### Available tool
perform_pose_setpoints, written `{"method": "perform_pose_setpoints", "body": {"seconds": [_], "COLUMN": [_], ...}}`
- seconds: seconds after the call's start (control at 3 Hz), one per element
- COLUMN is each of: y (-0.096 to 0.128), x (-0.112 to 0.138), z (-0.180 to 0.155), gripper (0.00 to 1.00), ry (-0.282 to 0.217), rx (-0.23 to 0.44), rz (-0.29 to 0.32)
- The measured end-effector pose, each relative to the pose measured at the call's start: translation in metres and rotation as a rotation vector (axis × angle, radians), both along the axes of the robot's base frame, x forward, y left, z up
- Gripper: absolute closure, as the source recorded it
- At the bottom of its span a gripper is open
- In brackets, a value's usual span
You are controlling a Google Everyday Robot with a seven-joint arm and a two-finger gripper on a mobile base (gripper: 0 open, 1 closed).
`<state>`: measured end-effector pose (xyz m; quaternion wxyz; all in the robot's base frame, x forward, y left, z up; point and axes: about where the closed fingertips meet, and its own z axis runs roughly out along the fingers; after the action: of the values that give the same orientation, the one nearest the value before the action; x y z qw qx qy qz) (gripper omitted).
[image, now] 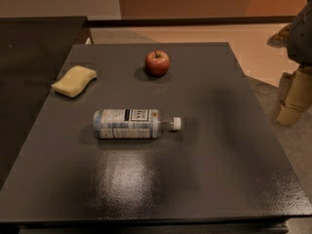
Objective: Place blue plastic bottle upright
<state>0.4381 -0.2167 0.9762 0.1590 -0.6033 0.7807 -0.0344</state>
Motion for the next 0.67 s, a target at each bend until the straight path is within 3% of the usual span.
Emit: {"method": "perform_pose_setpoints", "body": {"seconds": [0.33, 0.67], "y": [0.0, 0.017], "x": [0.0, -0.004], "z": [0.0, 0.006], "gripper": [0.0, 0.0], "ry": [0.0, 0.022], "rx": [0.0, 0.014], "rz": [0.0, 0.063]}}
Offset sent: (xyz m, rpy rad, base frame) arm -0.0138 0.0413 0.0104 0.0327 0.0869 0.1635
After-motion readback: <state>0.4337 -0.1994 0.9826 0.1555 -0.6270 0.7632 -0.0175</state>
